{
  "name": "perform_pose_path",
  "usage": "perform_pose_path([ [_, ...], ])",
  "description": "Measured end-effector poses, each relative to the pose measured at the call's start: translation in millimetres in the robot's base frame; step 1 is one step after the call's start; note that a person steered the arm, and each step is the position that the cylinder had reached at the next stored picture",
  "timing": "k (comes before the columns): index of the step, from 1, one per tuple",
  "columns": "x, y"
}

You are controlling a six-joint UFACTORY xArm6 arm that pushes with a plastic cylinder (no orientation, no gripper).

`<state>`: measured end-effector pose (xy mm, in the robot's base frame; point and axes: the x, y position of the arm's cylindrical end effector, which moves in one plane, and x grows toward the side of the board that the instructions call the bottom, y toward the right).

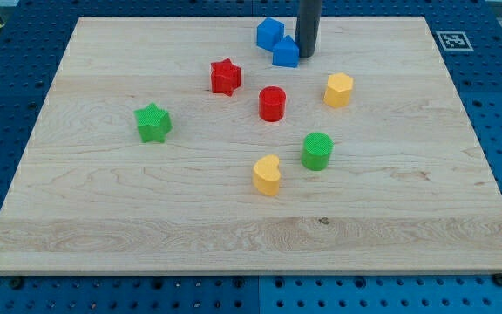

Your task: Move the green circle closer to the yellow hexagon

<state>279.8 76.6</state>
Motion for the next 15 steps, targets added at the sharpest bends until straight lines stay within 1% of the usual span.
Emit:
perform_pose_path([
  [1,28.1,2.4],
  [2,83.5,5.0],
  [3,116.3,20.6],
  [4,138.3,42.9],
  [5,185.3,59.1],
  [6,223.2,68.3],
  [7,239.2,35.8],
  [8,239.3,-7.4],
  [10,239.7,-6.6],
  [12,239.7,24.8],
  [15,240.7,12.2],
])
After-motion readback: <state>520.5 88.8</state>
